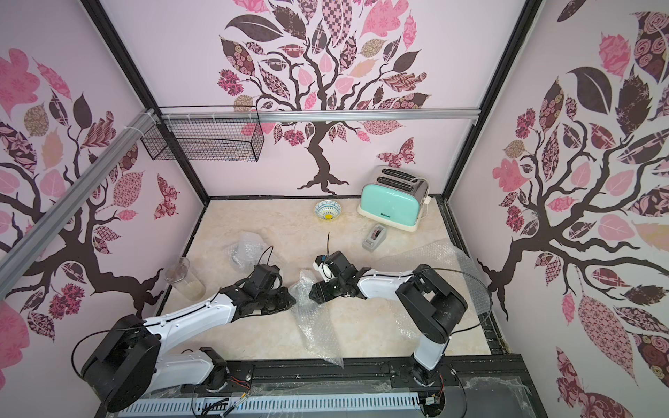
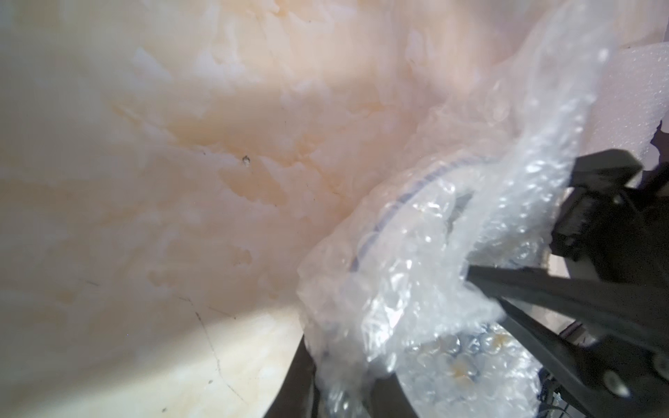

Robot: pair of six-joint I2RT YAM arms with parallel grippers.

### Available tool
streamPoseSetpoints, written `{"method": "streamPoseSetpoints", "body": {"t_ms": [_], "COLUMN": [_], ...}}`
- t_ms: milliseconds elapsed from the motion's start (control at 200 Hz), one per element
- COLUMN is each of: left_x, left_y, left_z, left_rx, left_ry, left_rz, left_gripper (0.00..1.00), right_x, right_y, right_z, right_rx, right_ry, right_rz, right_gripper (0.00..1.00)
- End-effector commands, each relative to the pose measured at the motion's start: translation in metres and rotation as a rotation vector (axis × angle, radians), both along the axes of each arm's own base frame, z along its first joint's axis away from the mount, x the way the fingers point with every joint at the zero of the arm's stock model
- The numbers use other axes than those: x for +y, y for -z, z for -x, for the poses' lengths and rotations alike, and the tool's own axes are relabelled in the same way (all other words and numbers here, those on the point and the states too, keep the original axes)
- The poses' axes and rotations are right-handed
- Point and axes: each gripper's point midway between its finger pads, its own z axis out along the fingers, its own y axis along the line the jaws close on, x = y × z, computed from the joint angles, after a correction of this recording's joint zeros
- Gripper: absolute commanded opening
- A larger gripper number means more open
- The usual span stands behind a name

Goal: Wrap bowls in bubble wrap
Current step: Wrap the bowl in bubble wrap.

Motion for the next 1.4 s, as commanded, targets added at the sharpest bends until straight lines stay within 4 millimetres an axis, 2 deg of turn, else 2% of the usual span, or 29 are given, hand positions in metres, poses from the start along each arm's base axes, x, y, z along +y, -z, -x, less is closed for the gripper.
{"method": "streamPoseSetpoints", "body": {"t_ms": [0, 85, 170, 250, 395, 580, 815, 920, 1040, 1100, 1146, 1201, 1286, 1396], "left_x": [0.008, 0.007, 0.007, 0.008, 0.009, 0.007, 0.010, 0.009, 0.009, 0.008, 0.008, 0.009, 0.011, 0.011], "left_y": [0.007, 0.006, 0.004, 0.003, -0.001, -0.009, -0.003, -0.002, 0.000, 0.001, 0.001, 0.002, 0.004, 0.007], "left_z": [0.000, -0.001, -0.004, -0.007, -0.014, -0.025, -0.029, -0.029, -0.028, -0.028, -0.027, -0.026, -0.025, -0.023], "left_rx": [0.005, -0.001, -0.004, -0.006, -0.007, -0.024, -0.011, -0.009, -0.002, -0.001, 0.000, -0.001, 0.001, 0.003], "left_ry": [0.014, 0.026, 0.033, 0.025, 0.000, -0.011, -0.013, -0.008, 0.000, 0.005, 0.008, 0.011, 0.018, 0.026], "left_rz": [-0.053, -0.059, -0.071, -0.077, -0.067, -0.069, -0.092, -0.091, -0.092, -0.091, -0.091, -0.094, -0.104, -0.106], "left_gripper": [0.09, 0.05, 0.00, 0.00, 0.00, 0.00, 0.00, 0.00, 0.00, 0.00, 0.00, 0.00, 0.00, 0.00], "right_x": [-0.013, -0.025, -0.041, -0.054, -0.076, -0.070, -0.069, -0.059, -0.054, -0.054, -0.055, -0.054, -0.045, -0.032], "right_y": [-0.028, -0.051, -0.062, -0.064, -0.049, -0.032, 0.001, 0.008, 0.017, 0.023, 0.026, 0.023, 0.001, -0.039], "right_z": [0.000, 0.005, 0.018, 0.037, 0.079, 0.136, 0.167, 0.186, 0.199, 0.200, 0.196, 0.191, 0.182, 0.172], "right_rx": [-0.069, -0.133, -0.151, -0.106, 0.018, -0.006, 0.035, 0.047, 0.068, 0.075, 0.062, 0.038, -0.010, -0.090], "right_ry": [0.039, 0.056, 0.071, 0.081, 0.112, 0.036, -0.029, -0.095, -0.142, -0.138, -0.126, -0.114, -0.097, -0.085], "right_rz": [0.003, -0.015, -0.022, -0.035, -0.059, -0.025, 0.040, 0.044, 0.067, 0.072, 0.089, 0.103, 0.058, -0.051], "right_gripper": [0.67, 0.70, 0.71, 0.71, 0.70, 0.76, 0.78, 0.77, 0.75, 0.71, 0.64, 0.57, 0.44, 0.20]}}
